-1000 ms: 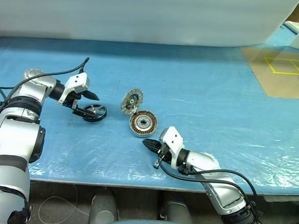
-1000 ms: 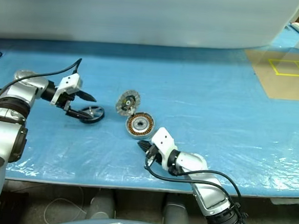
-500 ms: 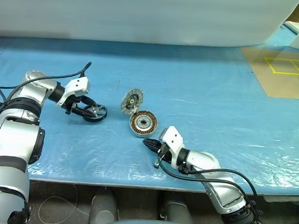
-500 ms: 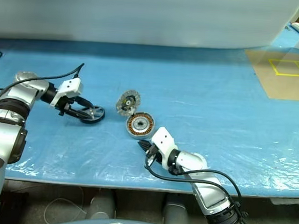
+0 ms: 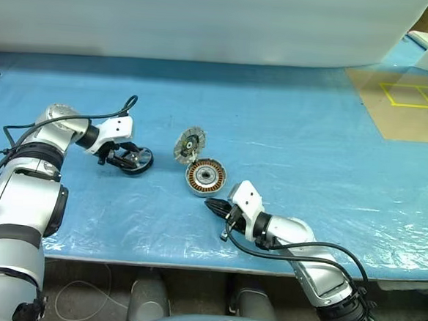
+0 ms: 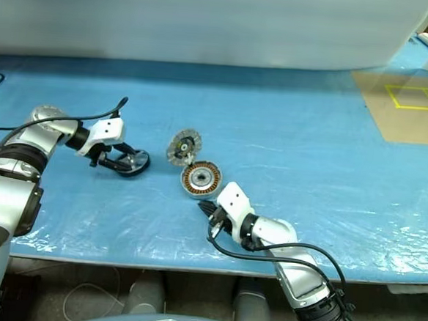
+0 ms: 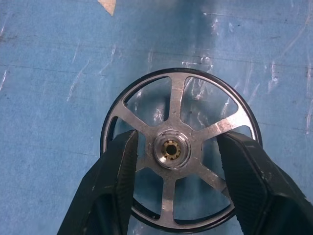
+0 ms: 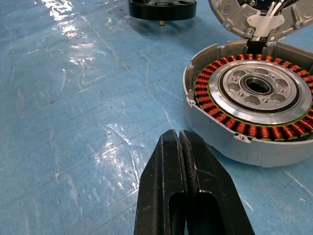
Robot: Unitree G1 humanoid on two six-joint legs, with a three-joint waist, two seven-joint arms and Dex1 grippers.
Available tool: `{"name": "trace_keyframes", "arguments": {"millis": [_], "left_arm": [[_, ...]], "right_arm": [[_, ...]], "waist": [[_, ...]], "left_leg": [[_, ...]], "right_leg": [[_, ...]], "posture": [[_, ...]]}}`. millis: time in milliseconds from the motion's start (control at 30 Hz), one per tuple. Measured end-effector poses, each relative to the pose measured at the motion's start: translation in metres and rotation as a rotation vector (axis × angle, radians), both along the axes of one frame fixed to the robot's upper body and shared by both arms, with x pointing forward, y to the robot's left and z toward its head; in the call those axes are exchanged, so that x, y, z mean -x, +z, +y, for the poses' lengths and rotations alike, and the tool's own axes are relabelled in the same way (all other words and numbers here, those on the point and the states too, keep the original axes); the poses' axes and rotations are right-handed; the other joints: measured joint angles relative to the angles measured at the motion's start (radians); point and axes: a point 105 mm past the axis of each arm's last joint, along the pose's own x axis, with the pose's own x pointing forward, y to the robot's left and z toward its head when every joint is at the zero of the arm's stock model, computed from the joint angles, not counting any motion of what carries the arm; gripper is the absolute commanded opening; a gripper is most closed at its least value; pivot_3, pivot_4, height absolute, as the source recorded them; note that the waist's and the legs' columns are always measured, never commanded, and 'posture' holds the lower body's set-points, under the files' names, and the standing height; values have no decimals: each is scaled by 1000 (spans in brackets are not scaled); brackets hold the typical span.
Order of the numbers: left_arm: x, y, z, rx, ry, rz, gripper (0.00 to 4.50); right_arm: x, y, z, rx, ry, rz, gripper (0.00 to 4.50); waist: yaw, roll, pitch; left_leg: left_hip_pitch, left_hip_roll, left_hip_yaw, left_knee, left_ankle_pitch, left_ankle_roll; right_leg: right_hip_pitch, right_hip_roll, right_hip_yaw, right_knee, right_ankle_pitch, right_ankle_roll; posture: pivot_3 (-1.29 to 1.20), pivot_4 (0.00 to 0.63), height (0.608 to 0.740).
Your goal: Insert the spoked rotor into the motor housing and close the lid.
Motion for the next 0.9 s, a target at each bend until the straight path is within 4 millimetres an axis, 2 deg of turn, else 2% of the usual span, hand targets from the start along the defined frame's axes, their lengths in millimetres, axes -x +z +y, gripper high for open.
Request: {"name": "trace_keyframes", "arguments": {"millis": [167,300,433,700,900], "left_arm": [[2,-1,0,-15,-20,5,2646],[2,0,1,-33,-30,-5,1816],[2,1,3,-31,-26,-2,1304],[2,1,1,8,-19,3,1304],[4,5,-10,111,-27,38,1304]], "right_arm": [[0,0,0,1,-1,0,0],[0,0,0,2,-1,-1,0],[0,0,-1,3,0,0,0],[-2,-1,-8,27,6,-3,0],[-14,2,-24,60,-9,-19,0]], "waist": [[2,0,0],[7,0,0],[9,0,0],[10,1,0],[10,0,1]], "left_leg": [[0,0,0,0,0,0],[1,0,0,0,0,0],[2,-1,0,0,0,0],[2,-1,0,0,0,0],[1,-1,-1,1,0,0]], "right_leg": [[0,0,0,0,0,0],[0,0,0,0,0,0],[2,-1,0,0,-1,-1],[2,-1,0,0,-1,-1],[2,-1,0,0,-1,-1]], "posture": [[0,150,740],[0,150,740],[0,150,740],[0,150,740],[0,150,740]]}}
